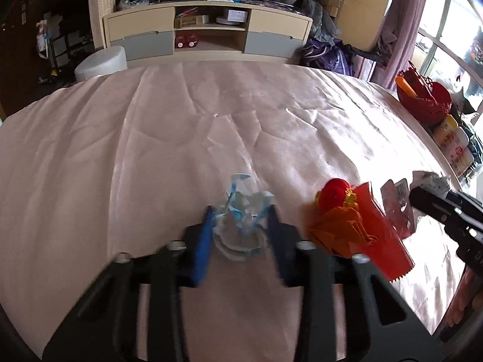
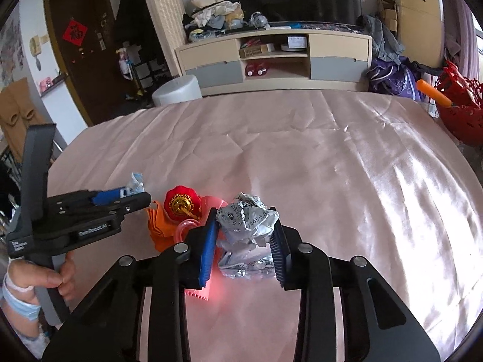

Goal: Collect trash
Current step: 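Grasp the clear blue-trimmed plastic piece with the left tool while the right tool grasps crumpled silver foil, then lower the plastic piece and silver foil into the black bin, opening both tools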

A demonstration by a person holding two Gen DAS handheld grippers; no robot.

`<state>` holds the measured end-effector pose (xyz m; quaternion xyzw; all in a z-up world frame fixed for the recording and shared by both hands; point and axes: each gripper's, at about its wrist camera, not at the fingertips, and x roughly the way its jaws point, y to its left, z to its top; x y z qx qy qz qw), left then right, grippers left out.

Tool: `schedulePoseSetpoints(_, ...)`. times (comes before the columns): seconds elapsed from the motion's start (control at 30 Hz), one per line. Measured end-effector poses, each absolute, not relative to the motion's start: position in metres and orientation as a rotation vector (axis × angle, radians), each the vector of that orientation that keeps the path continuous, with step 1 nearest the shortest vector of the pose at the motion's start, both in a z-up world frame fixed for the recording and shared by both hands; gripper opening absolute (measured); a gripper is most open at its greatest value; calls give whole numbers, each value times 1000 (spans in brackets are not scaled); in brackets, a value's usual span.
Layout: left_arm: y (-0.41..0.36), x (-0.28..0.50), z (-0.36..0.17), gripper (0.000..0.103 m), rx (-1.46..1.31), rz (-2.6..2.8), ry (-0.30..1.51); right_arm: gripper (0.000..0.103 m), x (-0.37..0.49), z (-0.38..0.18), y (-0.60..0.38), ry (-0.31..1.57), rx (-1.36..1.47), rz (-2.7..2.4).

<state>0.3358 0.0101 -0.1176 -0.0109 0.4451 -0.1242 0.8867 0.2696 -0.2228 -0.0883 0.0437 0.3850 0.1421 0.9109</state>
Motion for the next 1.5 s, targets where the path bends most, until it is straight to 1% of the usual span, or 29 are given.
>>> schedulePoseSetpoints(0.1, 8, 328, -115, 12, -12, -271, 932, 33, 262, -79, -224, 775, 93, 296)
schedulePoseSetpoints(0.2, 8, 313, -106, 10, -4, -273, 918, 33, 252, -68, -227, 753, 91, 296)
schedulePoseSetpoints(0.47, 3, 258, -59, 8, 26, -281, 839, 33, 209, -36, -232, 695, 78, 317)
schedulePoseSetpoints(0.73, -8, 174, -4, 8, 64, -284, 763, 33, 149, -4, -236, 632, 58, 325)
schedulePoseSetpoints(0.97, -15, 103, 18, 8, 70, -314, 735, 34, 98, 4, -232, 627, 18, 368)
schedulePoseSetpoints(1.13, -21, 62, 15, 9, 43, -346, 737, 34, 70, -6, -227, 658, -6, 401)
schedulePoseSetpoints(1.2, -26, 47, 5, 9, 25, -356, 752, 33, 61, -14, -224, 677, -11, 418)
schedulePoseSetpoints(1.5, -30, 16, -79, 9, -121, -371, 923, 33, 25, -64, -231, 788, 26, 430)
